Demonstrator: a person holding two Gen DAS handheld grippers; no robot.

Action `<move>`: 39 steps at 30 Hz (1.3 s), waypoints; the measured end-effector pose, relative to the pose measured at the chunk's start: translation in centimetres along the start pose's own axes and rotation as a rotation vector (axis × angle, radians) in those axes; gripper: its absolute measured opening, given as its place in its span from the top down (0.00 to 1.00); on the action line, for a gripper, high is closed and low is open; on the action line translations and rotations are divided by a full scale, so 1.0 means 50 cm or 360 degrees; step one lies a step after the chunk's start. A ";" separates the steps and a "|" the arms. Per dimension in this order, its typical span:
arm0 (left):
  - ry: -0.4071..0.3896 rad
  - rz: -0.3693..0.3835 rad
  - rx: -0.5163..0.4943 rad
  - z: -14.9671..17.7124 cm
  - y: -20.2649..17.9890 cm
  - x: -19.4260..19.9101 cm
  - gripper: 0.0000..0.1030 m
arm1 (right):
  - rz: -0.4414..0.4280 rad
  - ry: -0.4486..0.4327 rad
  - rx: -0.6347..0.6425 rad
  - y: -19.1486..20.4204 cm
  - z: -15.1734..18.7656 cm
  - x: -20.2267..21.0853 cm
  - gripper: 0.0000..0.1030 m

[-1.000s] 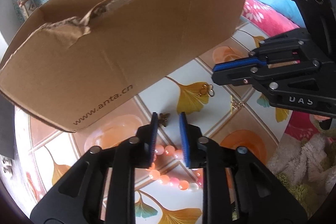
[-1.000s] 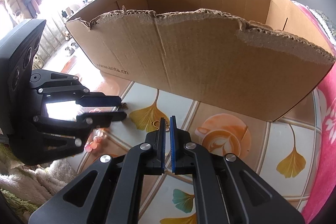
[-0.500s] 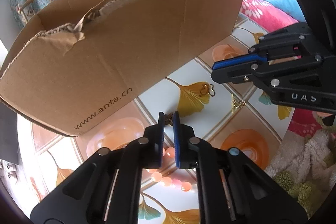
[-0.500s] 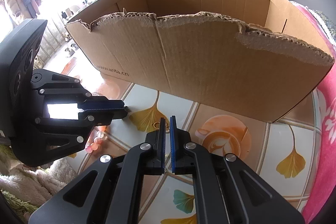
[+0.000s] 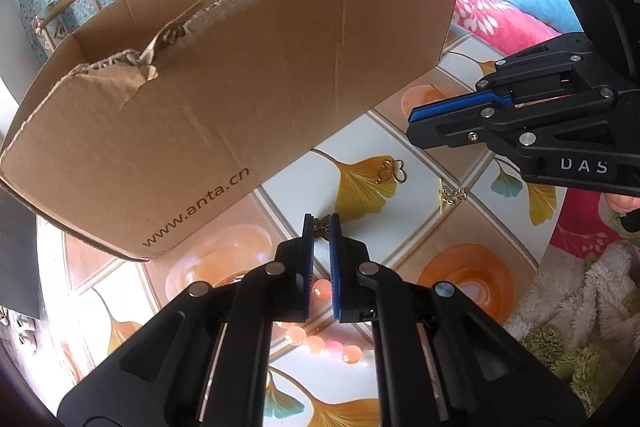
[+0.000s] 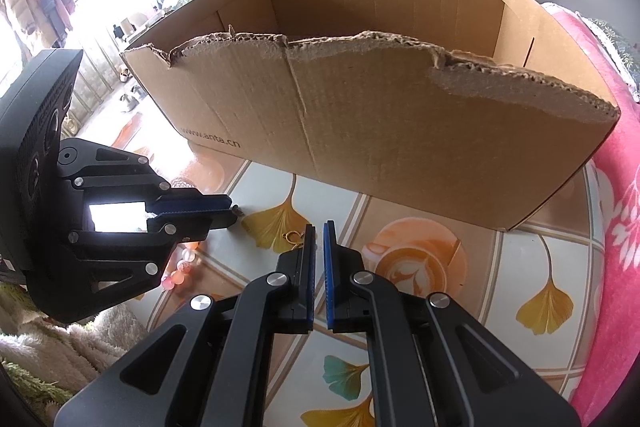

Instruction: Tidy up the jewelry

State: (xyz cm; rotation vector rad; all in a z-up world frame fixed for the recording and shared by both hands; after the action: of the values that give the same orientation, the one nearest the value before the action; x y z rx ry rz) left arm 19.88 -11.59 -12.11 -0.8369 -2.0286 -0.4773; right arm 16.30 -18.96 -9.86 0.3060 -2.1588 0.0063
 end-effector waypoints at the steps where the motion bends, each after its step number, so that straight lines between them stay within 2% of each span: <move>1: -0.0004 0.0004 0.0005 0.000 0.001 0.003 0.94 | -0.0009 0.0003 0.0005 0.002 0.000 0.000 0.95; 3: -0.0010 -0.0001 0.0017 -0.001 0.005 0.008 0.94 | -0.0028 0.0013 0.0016 0.006 0.003 -0.003 0.94; 5: -0.0010 -0.0006 0.0036 -0.001 0.010 0.012 0.94 | -0.0036 0.0028 0.0030 0.012 0.006 -0.009 0.90; 7: -0.0014 -0.0012 0.0058 -0.003 0.013 0.013 0.94 | -0.0043 0.0032 0.0045 0.020 0.006 -0.015 0.77; 8: -0.0019 -0.0011 0.0074 -0.002 0.017 0.016 0.94 | -0.0044 0.0034 0.0054 0.024 0.006 -0.017 0.76; 12: -0.0040 -0.0010 0.0115 -0.001 0.028 0.027 0.94 | -0.0037 0.0052 0.0113 0.039 -0.001 -0.035 0.76; 23: -0.0062 -0.0006 0.0149 0.000 0.041 0.032 0.94 | 0.0097 0.0092 0.0195 0.045 -0.005 -0.054 0.76; 26: -0.0062 -0.0006 0.0152 0.000 0.042 0.031 0.94 | 0.0093 0.0101 0.0187 0.046 -0.004 -0.053 0.79; 28: -0.0062 -0.0006 0.0154 0.001 0.043 0.031 0.94 | 0.0083 0.0110 0.0196 0.053 -0.004 -0.054 0.85; 30: -0.0062 -0.0008 0.0157 0.001 0.044 0.031 0.94 | 0.0081 0.0114 0.0198 0.057 -0.005 -0.055 0.88; 39: -0.0059 -0.0023 0.0163 0.003 0.046 0.032 0.94 | 0.0037 0.0100 0.0140 0.046 -0.001 -0.054 0.88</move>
State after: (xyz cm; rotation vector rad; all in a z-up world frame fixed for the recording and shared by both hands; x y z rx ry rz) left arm 20.81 -9.30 -10.81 -0.7744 -2.0761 -0.3648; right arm 17.32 -16.16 -11.77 0.3270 -2.1029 0.1225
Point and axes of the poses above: each gripper's, at about its wrist camera, not at the fingertips, and x roughly against the way its jaws point, y to its left, z to its underside, the point moved 8 cm from there along -x, roughly the way its jaws point, and after that the axes turned 2 degrees about z, right-handed, at the moved point
